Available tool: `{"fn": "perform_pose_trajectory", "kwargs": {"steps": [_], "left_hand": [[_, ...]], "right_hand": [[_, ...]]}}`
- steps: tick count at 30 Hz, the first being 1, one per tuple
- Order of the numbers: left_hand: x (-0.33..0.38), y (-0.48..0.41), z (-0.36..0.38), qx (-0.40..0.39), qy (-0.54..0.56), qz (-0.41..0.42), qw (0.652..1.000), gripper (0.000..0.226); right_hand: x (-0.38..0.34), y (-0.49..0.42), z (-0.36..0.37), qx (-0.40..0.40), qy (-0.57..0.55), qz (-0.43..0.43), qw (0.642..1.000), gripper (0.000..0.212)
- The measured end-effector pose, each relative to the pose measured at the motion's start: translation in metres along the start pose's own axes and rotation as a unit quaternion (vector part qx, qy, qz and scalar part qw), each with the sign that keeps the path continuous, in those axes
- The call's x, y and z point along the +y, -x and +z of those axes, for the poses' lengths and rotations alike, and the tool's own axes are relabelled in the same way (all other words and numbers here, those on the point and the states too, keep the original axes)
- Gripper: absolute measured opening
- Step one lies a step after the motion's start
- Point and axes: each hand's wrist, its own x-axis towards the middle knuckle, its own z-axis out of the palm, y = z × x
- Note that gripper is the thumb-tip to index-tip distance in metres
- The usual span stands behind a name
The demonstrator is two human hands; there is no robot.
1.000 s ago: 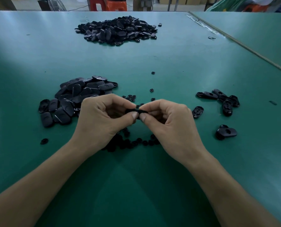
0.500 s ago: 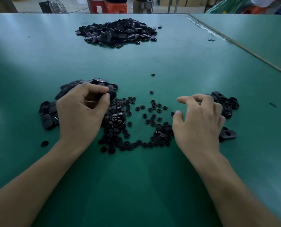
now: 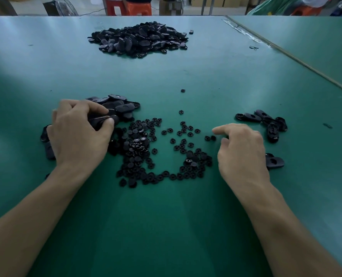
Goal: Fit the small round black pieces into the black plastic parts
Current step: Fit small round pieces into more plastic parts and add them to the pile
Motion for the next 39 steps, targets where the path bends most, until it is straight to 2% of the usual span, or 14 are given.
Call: {"fn": "perform_pose_trajectory", "kwargs": {"steps": [5, 10, 15, 17, 21, 23, 32, 36, 39], "left_hand": [[0.005, 0.004, -0.002, 0.019, 0.022, 0.045, 0.999, 0.012], [0.014, 0.016, -0.001, 0.035, 0.041, 0.197, 0.979, 0.006], [0.023, 0.027, 0.0, 0.023, 0.048, 0.26, 0.964, 0.008], [0.022, 0.027, 0.001, 0.02, 0.049, 0.261, 0.964, 0.007], [0.019, 0.025, 0.001, 0.009, 0.083, 0.218, 0.972, 0.007], [0.018, 0.024, 0.002, 0.009, 0.093, 0.203, 0.975, 0.007], [0.017, 0.022, 0.004, 0.002, 0.109, 0.196, 0.974, 0.007], [0.017, 0.022, 0.004, -0.002, 0.114, 0.196, 0.974, 0.006], [0.017, 0.022, 0.004, -0.008, 0.121, 0.2, 0.972, 0.008]], "right_hand": [[0.001, -0.003, 0.0, 0.064, -0.071, -0.01, 0.995, 0.042], [-0.01, -0.001, -0.002, 0.14, -0.159, -0.092, 0.973, 0.032], [-0.007, -0.001, 0.005, 0.104, -0.103, -0.083, 0.986, 0.026], [-0.008, 0.0, 0.007, 0.08, -0.085, -0.083, 0.99, 0.024], [-0.006, 0.002, 0.013, -0.025, -0.02, -0.063, 0.998, 0.04], [-0.005, 0.002, 0.014, -0.046, -0.004, -0.059, 0.997, 0.039], [-0.006, 0.002, 0.012, -0.039, -0.025, -0.063, 0.997, 0.036], [-0.007, 0.002, 0.01, -0.021, -0.097, -0.064, 0.993, 0.029], [-0.009, 0.002, 0.008, 0.019, -0.175, -0.071, 0.982, 0.022]]}}
